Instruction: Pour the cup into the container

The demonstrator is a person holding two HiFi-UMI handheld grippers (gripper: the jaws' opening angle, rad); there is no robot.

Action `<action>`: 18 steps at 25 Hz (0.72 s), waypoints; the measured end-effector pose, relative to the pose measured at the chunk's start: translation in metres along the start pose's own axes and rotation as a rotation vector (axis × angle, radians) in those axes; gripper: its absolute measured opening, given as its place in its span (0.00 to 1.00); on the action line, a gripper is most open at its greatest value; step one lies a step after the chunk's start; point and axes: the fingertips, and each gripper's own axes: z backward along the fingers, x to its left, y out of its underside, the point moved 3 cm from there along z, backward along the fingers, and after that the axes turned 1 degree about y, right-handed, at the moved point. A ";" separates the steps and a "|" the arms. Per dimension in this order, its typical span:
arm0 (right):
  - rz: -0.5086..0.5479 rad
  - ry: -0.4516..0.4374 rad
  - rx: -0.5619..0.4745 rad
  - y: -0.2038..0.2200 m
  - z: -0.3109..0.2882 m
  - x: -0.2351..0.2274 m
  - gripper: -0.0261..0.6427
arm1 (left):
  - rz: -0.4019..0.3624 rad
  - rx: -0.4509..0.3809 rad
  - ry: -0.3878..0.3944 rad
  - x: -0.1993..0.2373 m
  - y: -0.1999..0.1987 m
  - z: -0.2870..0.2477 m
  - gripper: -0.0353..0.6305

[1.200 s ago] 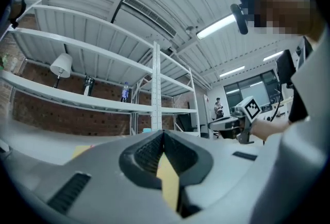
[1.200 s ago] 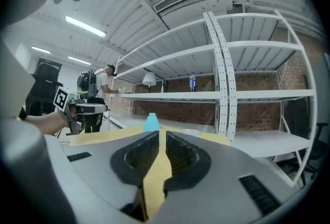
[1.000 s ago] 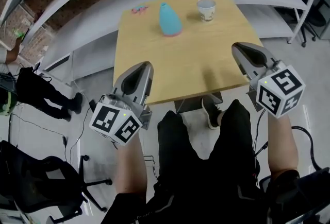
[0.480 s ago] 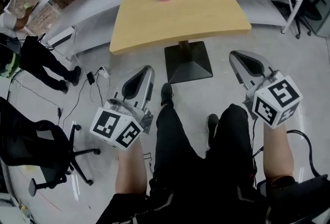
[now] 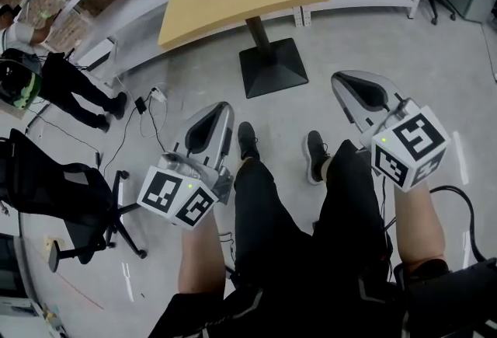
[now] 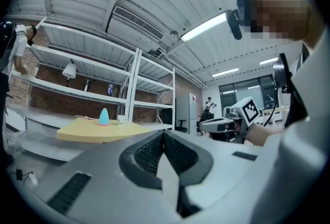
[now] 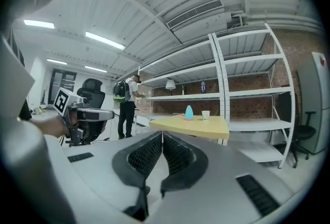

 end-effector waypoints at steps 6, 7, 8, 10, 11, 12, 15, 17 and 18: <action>0.015 0.008 -0.032 -0.008 0.083 0.047 0.05 | -0.028 -0.008 0.007 -0.078 -0.007 0.062 0.05; 0.019 0.009 -0.036 -0.010 0.097 0.055 0.05 | -0.028 -0.013 0.003 -0.089 -0.008 0.073 0.05; 0.023 0.010 -0.038 -0.012 0.111 0.063 0.05 | -0.026 -0.016 0.000 -0.101 -0.009 0.084 0.05; 0.025 0.019 -0.043 -0.014 0.139 0.075 0.05 | -0.022 -0.016 -0.010 -0.123 -0.009 0.104 0.05; 0.021 0.027 -0.047 -0.014 0.152 0.080 0.05 | -0.019 -0.012 -0.016 -0.134 -0.009 0.113 0.05; 0.013 0.035 -0.051 -0.014 0.164 0.086 0.05 | -0.016 -0.009 -0.024 -0.143 -0.008 0.123 0.05; -0.001 0.049 -0.062 -0.014 0.198 0.105 0.05 | -0.007 -0.019 -0.050 -0.168 -0.007 0.154 0.05; -0.001 0.050 -0.067 -0.014 0.219 0.117 0.05 | -0.010 -0.033 -0.057 -0.186 -0.009 0.173 0.05; -0.004 0.052 -0.068 -0.012 0.229 0.122 0.05 | -0.010 -0.038 -0.061 -0.195 -0.009 0.181 0.05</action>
